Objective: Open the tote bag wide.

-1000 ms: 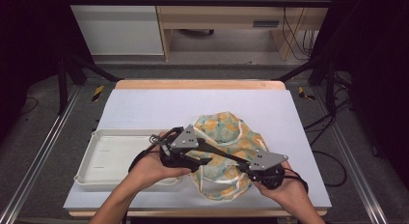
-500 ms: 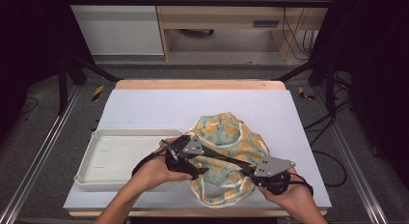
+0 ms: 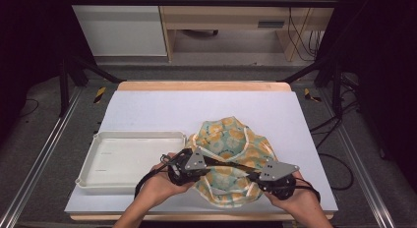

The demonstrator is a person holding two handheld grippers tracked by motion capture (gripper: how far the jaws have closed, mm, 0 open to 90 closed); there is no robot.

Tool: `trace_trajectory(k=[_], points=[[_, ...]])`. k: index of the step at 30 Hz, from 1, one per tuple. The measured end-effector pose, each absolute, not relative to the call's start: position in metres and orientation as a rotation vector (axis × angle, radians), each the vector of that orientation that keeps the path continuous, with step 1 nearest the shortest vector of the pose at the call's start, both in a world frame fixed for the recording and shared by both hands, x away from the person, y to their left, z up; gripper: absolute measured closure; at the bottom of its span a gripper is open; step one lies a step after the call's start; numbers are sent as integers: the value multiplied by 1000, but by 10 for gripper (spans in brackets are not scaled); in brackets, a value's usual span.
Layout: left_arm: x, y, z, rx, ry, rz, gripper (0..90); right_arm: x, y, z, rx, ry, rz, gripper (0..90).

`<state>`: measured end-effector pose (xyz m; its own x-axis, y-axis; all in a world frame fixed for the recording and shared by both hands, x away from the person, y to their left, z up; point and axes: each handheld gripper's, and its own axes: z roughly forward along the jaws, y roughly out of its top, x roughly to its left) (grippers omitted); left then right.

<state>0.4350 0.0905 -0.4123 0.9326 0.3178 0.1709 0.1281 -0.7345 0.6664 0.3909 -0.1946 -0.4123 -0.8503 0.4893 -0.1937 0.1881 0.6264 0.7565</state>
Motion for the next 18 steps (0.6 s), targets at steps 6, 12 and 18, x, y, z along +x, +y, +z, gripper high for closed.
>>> trace_trajectory(k=[6,12,18], points=[[424,88,-419,2386,317,408,847,388,-196,-428,581,2534,1024,854],[424,88,-421,2380,332,418,856,386,-202,-413,597,2488,1056,557],[423,87,-425,2365,354,414,859,400,-214,-386,636,2380,1069,402]])
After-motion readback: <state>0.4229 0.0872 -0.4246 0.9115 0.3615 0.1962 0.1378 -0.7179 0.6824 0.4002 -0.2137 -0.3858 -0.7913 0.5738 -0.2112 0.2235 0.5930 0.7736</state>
